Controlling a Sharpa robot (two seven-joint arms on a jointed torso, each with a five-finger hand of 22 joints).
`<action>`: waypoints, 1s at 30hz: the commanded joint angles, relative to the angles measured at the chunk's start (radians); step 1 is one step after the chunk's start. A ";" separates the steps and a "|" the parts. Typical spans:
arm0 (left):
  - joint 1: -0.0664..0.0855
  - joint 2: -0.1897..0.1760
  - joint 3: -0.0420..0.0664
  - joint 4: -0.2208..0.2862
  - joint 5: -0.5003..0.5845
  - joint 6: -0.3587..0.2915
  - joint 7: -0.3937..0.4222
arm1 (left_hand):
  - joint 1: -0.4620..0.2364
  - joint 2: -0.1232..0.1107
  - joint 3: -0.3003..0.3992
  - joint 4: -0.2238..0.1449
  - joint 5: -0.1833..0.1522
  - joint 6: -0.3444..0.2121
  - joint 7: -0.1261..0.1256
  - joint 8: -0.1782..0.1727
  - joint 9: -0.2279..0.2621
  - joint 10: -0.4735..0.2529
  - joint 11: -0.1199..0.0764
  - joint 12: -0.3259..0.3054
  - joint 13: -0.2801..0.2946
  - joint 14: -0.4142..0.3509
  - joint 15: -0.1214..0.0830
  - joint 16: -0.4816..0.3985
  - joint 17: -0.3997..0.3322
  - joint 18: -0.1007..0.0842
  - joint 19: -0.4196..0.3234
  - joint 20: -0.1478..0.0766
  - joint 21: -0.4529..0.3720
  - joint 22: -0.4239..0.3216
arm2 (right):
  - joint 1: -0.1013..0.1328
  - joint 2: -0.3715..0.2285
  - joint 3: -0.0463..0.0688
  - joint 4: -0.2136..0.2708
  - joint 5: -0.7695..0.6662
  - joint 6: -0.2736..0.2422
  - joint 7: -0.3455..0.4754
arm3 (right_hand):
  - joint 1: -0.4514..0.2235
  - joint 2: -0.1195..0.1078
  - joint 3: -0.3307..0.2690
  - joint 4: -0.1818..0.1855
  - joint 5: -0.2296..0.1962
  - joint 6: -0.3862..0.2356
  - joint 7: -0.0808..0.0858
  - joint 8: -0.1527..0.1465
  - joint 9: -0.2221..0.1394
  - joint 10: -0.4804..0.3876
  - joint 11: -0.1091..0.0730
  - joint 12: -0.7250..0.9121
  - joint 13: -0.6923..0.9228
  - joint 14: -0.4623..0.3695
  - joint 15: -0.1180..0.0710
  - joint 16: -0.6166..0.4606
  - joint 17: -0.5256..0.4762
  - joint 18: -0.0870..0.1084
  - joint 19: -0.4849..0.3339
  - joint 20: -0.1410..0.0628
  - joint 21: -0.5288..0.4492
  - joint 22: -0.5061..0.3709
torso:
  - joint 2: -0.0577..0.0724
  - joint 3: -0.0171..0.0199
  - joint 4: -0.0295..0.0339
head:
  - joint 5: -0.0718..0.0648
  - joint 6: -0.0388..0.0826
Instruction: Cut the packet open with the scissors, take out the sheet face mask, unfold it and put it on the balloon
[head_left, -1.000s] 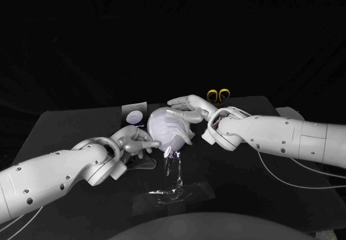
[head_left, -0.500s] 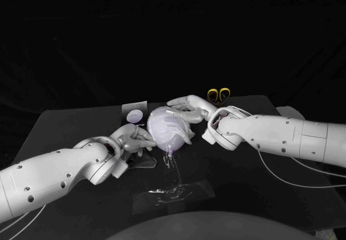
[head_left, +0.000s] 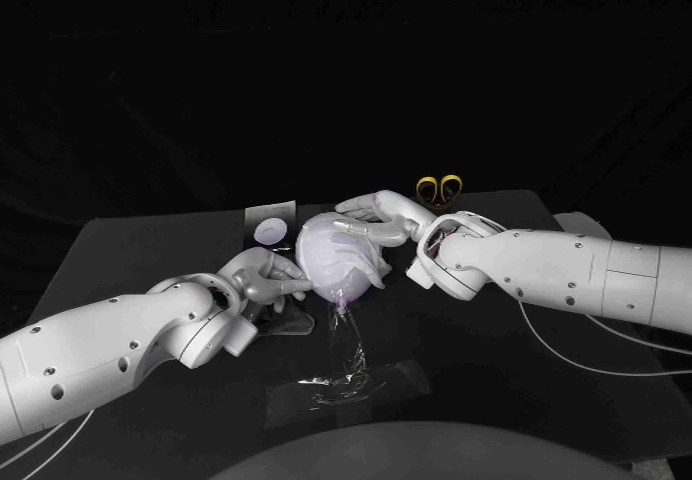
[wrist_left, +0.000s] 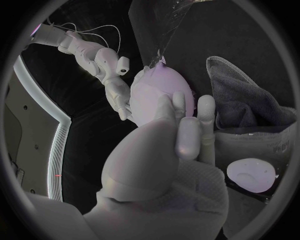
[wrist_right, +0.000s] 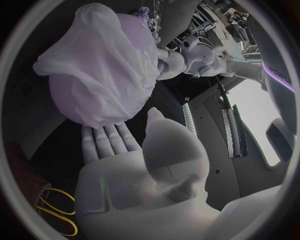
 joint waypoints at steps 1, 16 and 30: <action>0.001 -0.003 0.002 0.006 0.090 0.021 0.021 | 0.004 -0.027 0.068 -0.025 0.007 0.010 0.001 0.004 0.032 0.041 -0.031 -0.009 0.000 0.005 0.001 0.003 0.002 0.000 0.000 -0.001 0.009 0.007 | -0.004 0.001 -0.003 0.006 -0.019 0.042 -0.004 | 0.000 0.011 -0.009 0.000 -0.008 0.005 0.117 0.003 -0.002 0.001 0.003 0.002 0.001 -0.006 0.000 -0.001 -0.003 -0.017 -0.010 0.002 -0.005 -0.002 | 0.000 -0.0001 -0.0002 | 0.000 0.000; 0.001 -0.018 0.002 0.014 0.147 0.100 -0.030 | -0.411 -0.149 0.047 -0.024 0.002 -0.043 0.036 -0.068 0.005 -0.006 0.007 -0.027 0.013 -0.032 0.038 -0.016 -0.062 0.007 -0.052 0.035 -0.027 -0.042 | -0.005 0.002 -0.003 0.007 -0.019 0.042 -0.006 | 0.000 0.012 -0.013 0.000 -0.012 0.004 0.117 0.002 -0.004 -0.006 0.004 0.001 0.001 -0.015 0.001 -0.002 -0.007 -0.018 -0.017 0.002 -0.005 -0.006 | 0.000 0.0000 0.0000 | 0.002 0.000; 0.000 -0.008 0.002 0.014 0.201 0.067 -0.029 | -0.468 -0.145 -0.019 -0.030 0.001 -0.057 0.040 -0.084 -0.007 -0.010 0.010 0.002 0.041 -0.030 0.041 -0.007 -0.056 0.006 -0.034 0.041 -0.023 -0.032 | -0.005 0.002 -0.003 0.009 -0.022 0.041 -0.007 | 0.001 0.013 -0.016 -0.001 -0.013 0.005 0.118 0.002 -0.005 -0.010 0.004 0.001 0.000 -0.022 0.002 -0.002 -0.011 -0.019 -0.028 0.003 -0.006 -0.010 | 0.000 0.0004 -0.0011 | 0.002 -0.001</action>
